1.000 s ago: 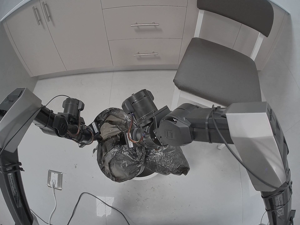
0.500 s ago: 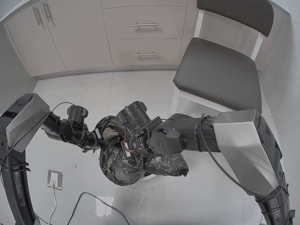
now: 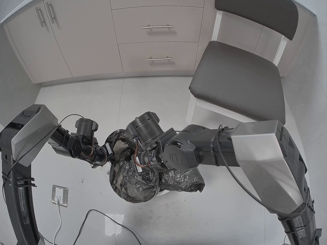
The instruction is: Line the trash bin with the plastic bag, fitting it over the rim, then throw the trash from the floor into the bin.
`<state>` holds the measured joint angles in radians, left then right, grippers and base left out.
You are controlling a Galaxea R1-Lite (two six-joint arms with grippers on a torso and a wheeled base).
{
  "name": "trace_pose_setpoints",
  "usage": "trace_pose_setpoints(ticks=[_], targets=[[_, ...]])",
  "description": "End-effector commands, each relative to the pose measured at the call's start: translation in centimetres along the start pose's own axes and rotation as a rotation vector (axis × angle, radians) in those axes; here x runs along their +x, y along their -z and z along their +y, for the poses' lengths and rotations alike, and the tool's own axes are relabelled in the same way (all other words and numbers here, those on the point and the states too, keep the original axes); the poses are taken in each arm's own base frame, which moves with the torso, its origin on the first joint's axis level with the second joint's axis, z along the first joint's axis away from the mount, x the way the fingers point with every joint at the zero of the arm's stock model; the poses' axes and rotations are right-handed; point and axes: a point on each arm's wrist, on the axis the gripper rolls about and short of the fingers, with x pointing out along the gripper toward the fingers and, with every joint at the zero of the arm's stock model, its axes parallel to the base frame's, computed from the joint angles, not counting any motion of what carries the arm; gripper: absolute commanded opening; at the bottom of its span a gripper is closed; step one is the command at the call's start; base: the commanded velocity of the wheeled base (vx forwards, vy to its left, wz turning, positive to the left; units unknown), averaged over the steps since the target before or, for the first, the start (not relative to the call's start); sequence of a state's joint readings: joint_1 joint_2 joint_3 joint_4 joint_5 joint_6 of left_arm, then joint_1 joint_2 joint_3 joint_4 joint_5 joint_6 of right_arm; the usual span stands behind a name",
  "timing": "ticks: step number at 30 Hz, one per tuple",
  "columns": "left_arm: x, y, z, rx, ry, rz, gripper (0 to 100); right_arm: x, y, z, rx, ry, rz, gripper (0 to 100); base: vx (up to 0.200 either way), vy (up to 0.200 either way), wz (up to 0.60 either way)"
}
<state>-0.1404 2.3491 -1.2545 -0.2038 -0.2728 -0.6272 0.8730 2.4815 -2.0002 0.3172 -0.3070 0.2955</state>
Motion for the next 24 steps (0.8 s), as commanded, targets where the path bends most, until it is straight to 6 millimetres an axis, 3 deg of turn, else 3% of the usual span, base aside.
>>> trace_pose_setpoints(ticks=[1,9,12,13,16,24], targets=[[0.1,0.1,0.0,0.0,-0.001,0.002,0,-1.5,-1.0,-0.1,0.022,-0.013,-0.029,100,0.0,0.0,0.0],[0.1,0.0,0.0,-0.001,0.002,0.002,0,-4.0,-2.6,-2.3,0.052,0.008,-0.014,100,0.0,0.0,0.0],[0.1,0.1,0.0,-0.002,0.001,0.003,0,-4.0,-3.0,-3.6,0.068,0.027,-0.016,100,0.0,0.0,0.0],[0.1,0.1,0.0,-0.003,0.003,0.003,0,-3.9,-3.5,-5.5,0.093,0.059,-0.006,100,0.0,0.0,0.0],[0.1,0.0,0.0,-0.001,0.003,0.003,0,-3.5,-3.4,-7.8,0.127,0.092,0.042,100,0.0,0.0,0.0],[0.1,0.0,0.1,0.001,0.013,-0.013,0,-2.7,-3.3,-10.2,0.143,0.11,0.089,100,0.0,0.0,0.0]])
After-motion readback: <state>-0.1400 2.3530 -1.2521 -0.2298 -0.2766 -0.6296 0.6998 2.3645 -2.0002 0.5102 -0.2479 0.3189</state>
